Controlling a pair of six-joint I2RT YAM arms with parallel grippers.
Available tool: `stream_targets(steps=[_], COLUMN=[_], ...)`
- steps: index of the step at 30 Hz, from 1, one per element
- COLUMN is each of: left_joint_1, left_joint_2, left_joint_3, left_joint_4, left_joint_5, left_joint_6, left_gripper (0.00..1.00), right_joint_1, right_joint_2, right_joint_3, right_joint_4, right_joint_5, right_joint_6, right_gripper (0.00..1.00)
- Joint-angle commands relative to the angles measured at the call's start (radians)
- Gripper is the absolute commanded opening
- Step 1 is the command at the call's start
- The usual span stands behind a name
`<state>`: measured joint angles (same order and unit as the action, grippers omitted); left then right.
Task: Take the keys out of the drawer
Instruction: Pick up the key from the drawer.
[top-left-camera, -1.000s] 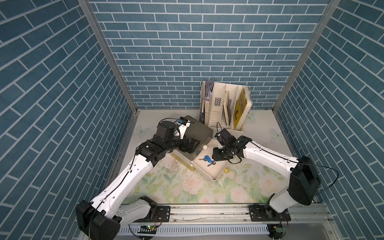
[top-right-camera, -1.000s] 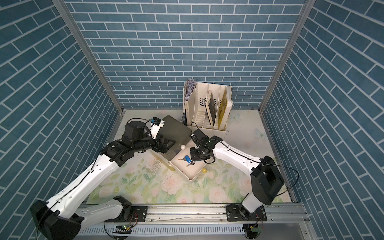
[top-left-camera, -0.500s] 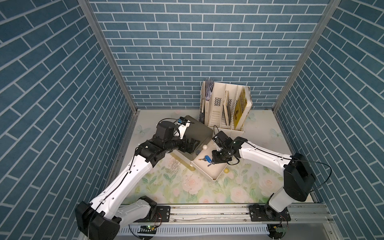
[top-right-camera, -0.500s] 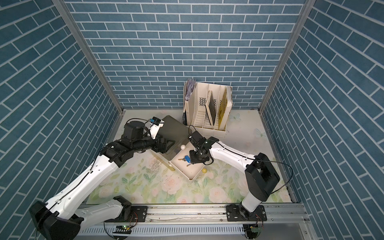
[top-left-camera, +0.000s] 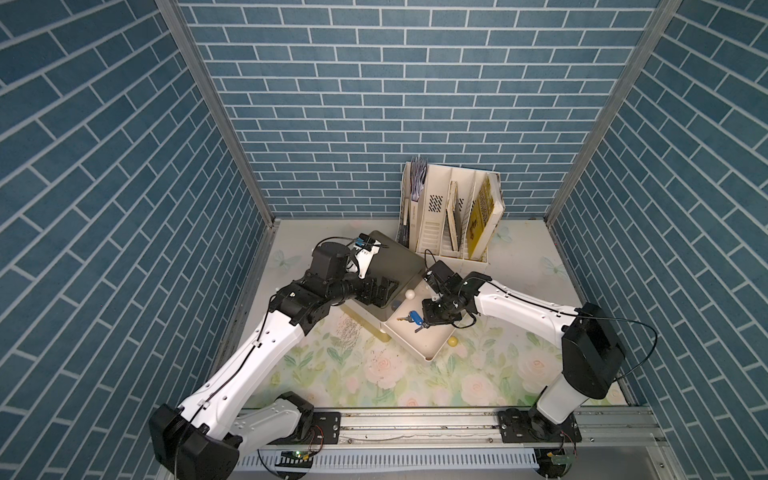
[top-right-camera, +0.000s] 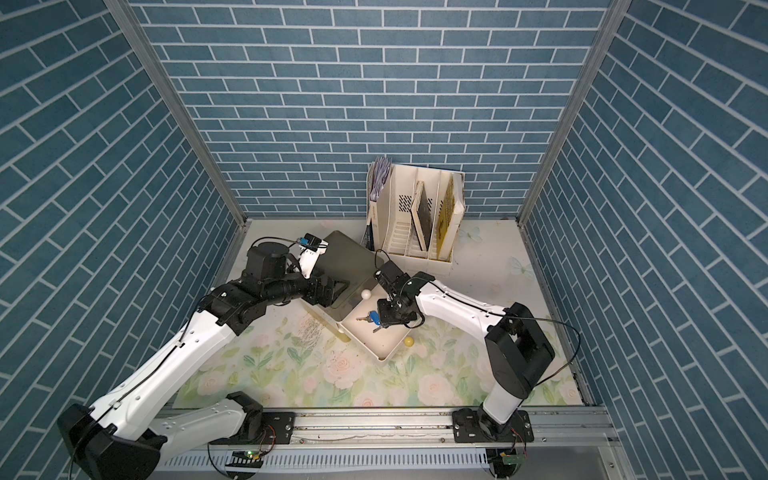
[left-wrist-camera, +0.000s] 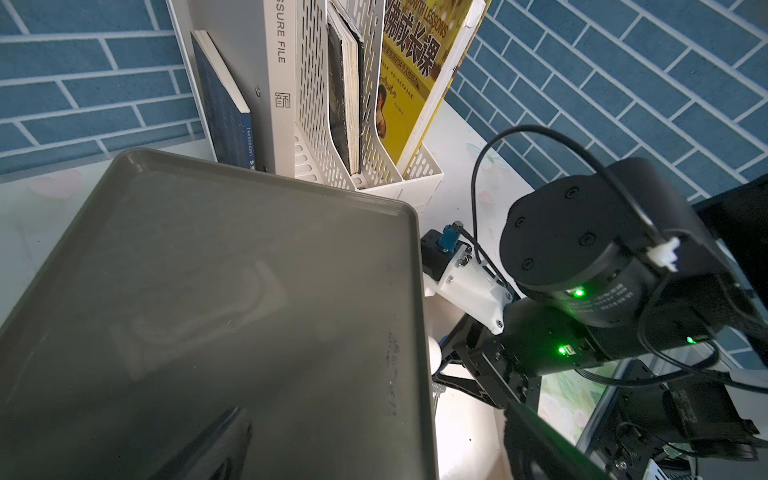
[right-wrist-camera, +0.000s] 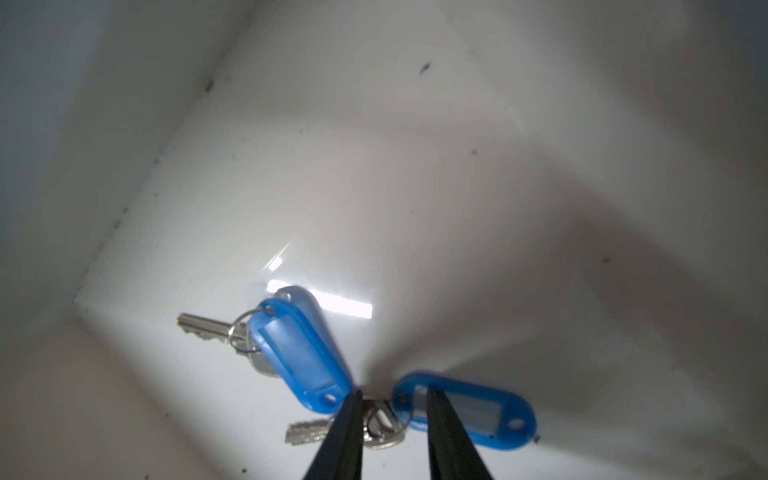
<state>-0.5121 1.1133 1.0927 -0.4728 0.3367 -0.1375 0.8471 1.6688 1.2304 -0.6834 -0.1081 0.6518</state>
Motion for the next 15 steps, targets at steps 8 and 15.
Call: stream_targets(steps=[8, 15], left_joint_1=[-0.003, -0.003], left_joint_2=[-0.011, -0.013], left_joint_3=[-0.028, -0.027], left_joint_4=[0.003, 0.011], left_joint_5=[-0.017, -0.019], left_joint_6=[0.024, 0.018], left_gripper=[1.0, 1.0], right_joint_1=[0.016, 0.016], right_joint_2=[0.042, -0.02], right_joint_3=[0.039, 0.064], right_joint_4=[-0.061, -0.093], right_joint_5=[0.027, 0.12], right_joint_6=[0.0, 0.007], right_gripper=[0.01, 0.0])
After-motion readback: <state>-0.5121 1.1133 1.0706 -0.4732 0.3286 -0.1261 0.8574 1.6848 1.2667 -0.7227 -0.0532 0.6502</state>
